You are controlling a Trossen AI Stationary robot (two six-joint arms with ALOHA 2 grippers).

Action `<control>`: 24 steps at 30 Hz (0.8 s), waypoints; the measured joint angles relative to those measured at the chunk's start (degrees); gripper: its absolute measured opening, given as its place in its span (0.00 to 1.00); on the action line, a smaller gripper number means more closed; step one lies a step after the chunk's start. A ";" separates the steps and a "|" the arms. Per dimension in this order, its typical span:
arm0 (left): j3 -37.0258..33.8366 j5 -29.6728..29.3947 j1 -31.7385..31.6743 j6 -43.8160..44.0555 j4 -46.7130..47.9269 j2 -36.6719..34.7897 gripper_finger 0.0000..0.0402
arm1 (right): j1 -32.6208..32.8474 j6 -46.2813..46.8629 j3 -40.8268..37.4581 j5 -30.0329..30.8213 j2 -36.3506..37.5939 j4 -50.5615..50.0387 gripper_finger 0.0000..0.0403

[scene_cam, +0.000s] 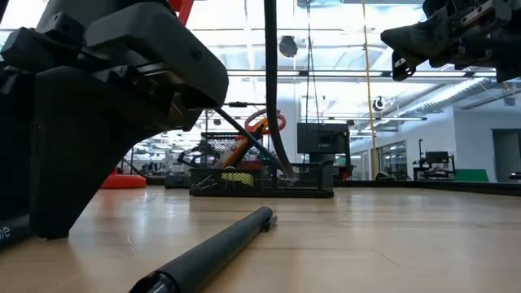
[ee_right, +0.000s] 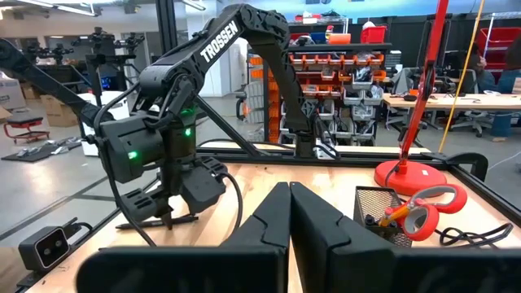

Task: Pick and place office supplies into organizer
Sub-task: Put the black ballpen into the black desk organizer

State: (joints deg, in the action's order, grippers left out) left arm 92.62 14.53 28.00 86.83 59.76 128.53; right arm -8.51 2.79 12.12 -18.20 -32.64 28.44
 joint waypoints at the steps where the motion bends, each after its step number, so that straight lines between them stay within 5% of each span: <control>1: 0.00 0.11 0.10 0.91 -0.46 0.00 0.62 | 0.00 0.00 0.00 0.00 0.00 0.01 0.00; 11: -0.15 -1.68 1.83 12.76 -5.43 0.00 0.62 | -0.01 0.02 0.00 0.02 0.00 0.01 0.00; 18: -0.05 -3.02 1.11 9.10 -5.48 0.46 0.60 | 0.00 0.02 0.00 0.02 0.02 0.01 0.00; 24: 0.22 -2.06 0.73 2.75 -4.83 1.62 0.44 | 0.00 0.02 0.00 0.02 0.02 0.26 0.00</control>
State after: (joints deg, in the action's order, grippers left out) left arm 92.84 12.47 28.73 89.58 54.93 130.15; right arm -8.51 2.81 12.12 -18.17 -32.63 28.69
